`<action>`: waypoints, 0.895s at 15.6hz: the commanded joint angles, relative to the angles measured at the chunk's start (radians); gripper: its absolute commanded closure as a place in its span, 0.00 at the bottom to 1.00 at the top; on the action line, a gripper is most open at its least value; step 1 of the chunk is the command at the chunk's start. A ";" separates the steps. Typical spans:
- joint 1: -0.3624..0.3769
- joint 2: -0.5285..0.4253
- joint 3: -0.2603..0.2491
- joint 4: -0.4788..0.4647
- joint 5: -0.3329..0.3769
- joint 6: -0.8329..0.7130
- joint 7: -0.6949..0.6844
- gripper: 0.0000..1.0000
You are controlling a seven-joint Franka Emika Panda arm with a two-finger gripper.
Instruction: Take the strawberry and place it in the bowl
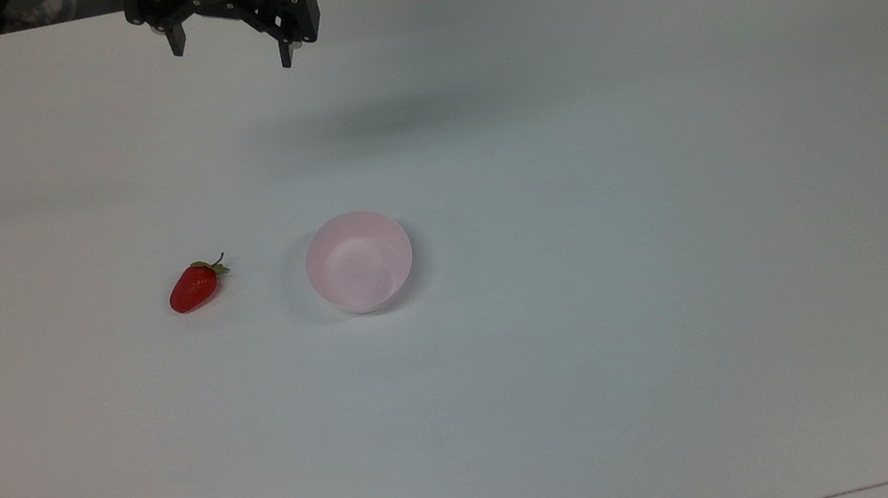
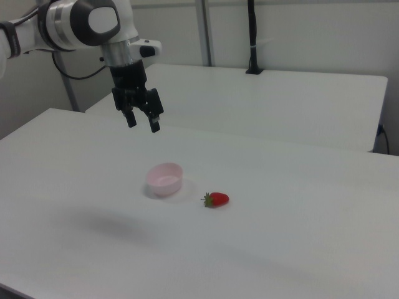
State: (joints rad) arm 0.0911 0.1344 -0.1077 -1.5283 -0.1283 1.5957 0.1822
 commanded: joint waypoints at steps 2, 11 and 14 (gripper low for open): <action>0.007 -0.032 -0.003 -0.030 -0.008 -0.011 0.003 0.00; -0.019 -0.024 -0.004 -0.023 0.009 -0.007 0.003 0.00; -0.054 -0.013 -0.004 -0.021 0.016 0.042 0.016 0.00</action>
State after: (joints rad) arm 0.0684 0.1346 -0.1081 -1.5283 -0.1271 1.5975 0.1822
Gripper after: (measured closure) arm 0.000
